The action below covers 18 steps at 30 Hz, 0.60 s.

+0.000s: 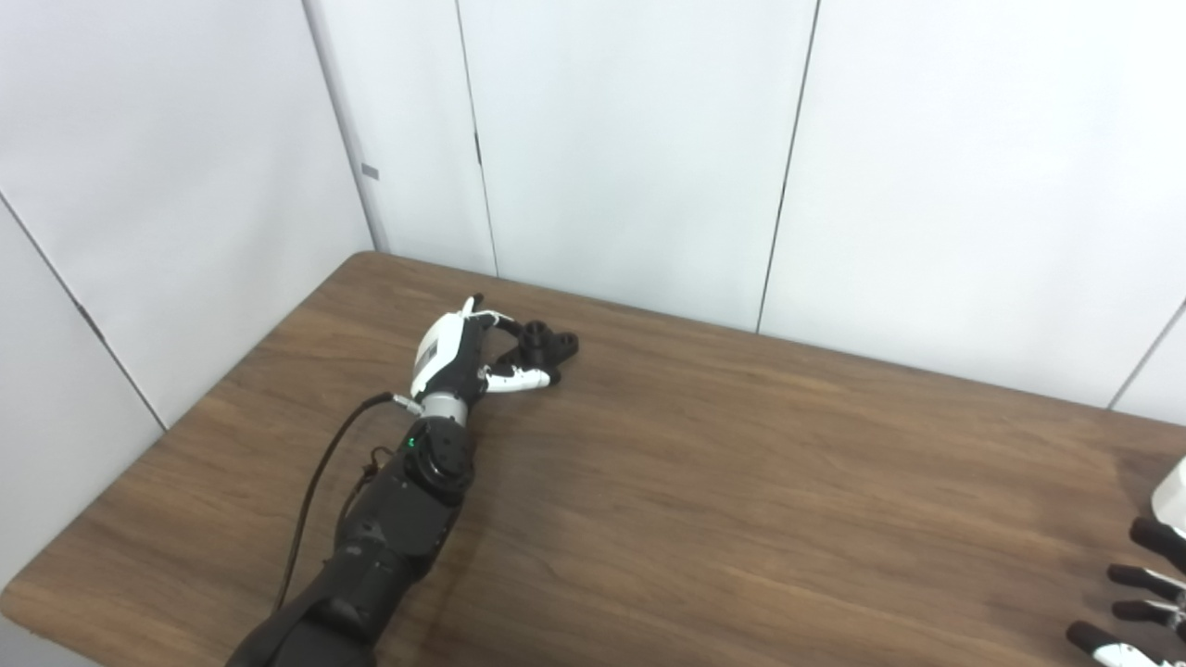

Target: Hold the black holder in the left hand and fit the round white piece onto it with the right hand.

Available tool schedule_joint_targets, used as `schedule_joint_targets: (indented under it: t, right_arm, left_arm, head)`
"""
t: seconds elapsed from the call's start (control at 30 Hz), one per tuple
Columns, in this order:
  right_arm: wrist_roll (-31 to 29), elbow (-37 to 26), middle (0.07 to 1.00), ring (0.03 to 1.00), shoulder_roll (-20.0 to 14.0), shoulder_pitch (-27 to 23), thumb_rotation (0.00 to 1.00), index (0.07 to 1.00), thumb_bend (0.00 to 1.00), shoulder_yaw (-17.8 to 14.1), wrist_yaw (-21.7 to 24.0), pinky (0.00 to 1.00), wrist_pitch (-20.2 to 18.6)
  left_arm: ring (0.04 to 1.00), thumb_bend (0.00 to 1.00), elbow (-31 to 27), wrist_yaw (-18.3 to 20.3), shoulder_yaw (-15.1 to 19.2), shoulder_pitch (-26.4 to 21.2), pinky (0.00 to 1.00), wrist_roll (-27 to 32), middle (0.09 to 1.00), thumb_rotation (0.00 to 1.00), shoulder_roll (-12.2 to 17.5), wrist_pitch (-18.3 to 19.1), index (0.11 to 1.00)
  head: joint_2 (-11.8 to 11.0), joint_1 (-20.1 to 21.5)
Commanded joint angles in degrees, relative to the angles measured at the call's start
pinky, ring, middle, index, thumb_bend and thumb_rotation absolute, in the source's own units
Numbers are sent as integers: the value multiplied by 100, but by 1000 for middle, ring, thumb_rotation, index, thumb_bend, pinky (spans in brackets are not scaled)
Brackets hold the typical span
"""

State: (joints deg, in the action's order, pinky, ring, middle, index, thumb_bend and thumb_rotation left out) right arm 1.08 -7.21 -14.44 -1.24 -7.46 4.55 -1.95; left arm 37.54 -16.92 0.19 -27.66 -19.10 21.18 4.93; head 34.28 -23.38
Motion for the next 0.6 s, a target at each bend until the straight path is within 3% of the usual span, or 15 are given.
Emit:
schedule_joint_targets:
  t: [0.0,0.27,0.57]
  right_arm:
    - [-47,-163,817,684,-63,-139,93,760,724,-56,-32,544,148]
    - [-64,-137,815,686,-103,-134,109,756,732,-65,-5,539,183]
    - [-100,-132,810,682,-114,-133,95,751,733,-70,6,541,193]
  left_arm:
    - [1000,872,203,149,-74,96,1000,43,996,126,-122,132,631]
    - [1000,875,277,-260,-337,90,928,-427,999,116,-61,212,662]
    - [1000,907,325,-639,-378,81,896,-641,1000,139,-107,369,712]
  head:
    - [7,-1]
    - [11,-9]
    - [48,-31]
